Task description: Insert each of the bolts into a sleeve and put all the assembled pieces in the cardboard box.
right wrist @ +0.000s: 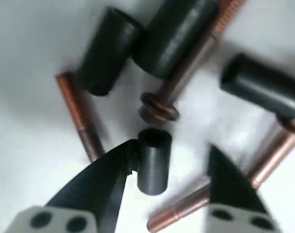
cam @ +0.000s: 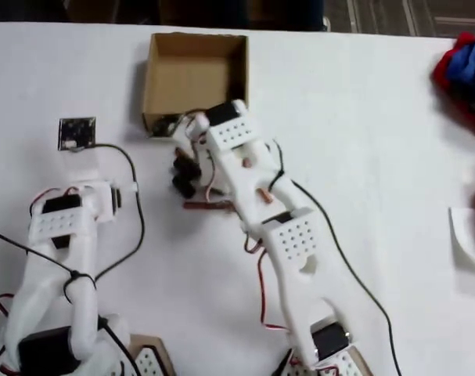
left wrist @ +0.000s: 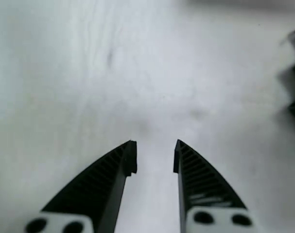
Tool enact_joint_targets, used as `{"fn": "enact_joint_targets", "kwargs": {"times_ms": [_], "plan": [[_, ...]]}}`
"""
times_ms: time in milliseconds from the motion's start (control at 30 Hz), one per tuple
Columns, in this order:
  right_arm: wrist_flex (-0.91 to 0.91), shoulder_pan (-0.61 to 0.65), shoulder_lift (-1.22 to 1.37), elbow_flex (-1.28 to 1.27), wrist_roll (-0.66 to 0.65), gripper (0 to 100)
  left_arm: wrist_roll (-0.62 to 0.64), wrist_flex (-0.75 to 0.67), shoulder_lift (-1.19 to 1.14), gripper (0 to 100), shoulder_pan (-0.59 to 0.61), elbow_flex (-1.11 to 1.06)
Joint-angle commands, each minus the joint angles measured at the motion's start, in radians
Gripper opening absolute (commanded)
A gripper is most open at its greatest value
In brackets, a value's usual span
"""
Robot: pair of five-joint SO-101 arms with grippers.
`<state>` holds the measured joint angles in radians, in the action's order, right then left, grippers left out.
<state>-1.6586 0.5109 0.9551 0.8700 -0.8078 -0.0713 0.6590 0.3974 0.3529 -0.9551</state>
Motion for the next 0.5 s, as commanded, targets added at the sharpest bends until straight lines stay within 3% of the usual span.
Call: {"fn": "enact_joint_targets", "kwargs": {"times_ms": [0,333,467], "plan": [[-0.002,-0.044,-0.035,0.034,0.008,27.0,-0.006,-0.014,0.006,15,0.006,0.002],[0.004,-0.053,0.007,0.043,0.002,21.5,-0.006,-0.014,0.006,15,0.006,0.002],[0.001,-0.019,0.062,0.043,-0.098,21.3,-0.006,-0.014,0.006,15,0.006,0.002]]}}
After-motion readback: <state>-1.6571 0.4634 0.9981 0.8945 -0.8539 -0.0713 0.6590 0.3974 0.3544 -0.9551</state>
